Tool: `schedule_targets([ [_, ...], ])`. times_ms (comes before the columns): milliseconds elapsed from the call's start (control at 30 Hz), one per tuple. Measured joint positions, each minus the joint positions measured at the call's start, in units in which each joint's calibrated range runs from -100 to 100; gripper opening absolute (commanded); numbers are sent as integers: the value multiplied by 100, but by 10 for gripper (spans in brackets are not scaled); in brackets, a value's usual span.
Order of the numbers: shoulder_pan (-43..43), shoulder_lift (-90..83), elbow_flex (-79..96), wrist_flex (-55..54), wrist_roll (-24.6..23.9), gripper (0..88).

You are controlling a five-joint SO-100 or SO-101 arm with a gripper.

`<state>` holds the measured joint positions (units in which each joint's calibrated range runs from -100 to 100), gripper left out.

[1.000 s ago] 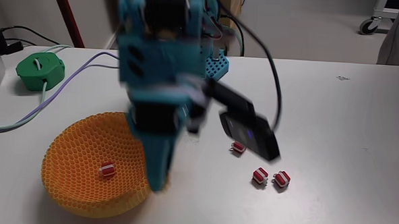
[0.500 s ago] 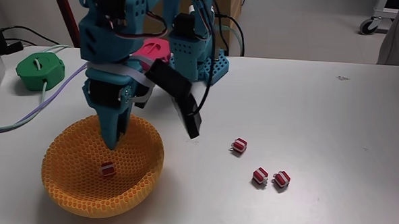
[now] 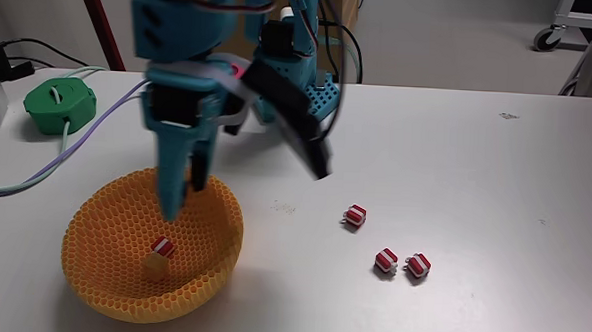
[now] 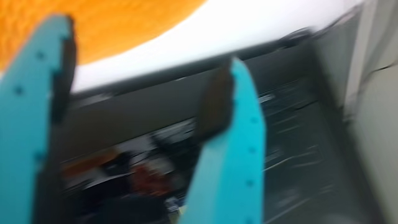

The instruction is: Place cube pieces into the yellow basket

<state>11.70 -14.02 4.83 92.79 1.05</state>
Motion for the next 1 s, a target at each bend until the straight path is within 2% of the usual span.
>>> schedule_targets([
  [300, -2795, -226, 1537, -67, -347, 232],
  [467, -3733, -20, 2118, -444, -606, 202],
  [667, -3965, 305, 2394, -643, -816, 203],
  [1000, -3926, 925, 2453, -1087, -777, 216],
])
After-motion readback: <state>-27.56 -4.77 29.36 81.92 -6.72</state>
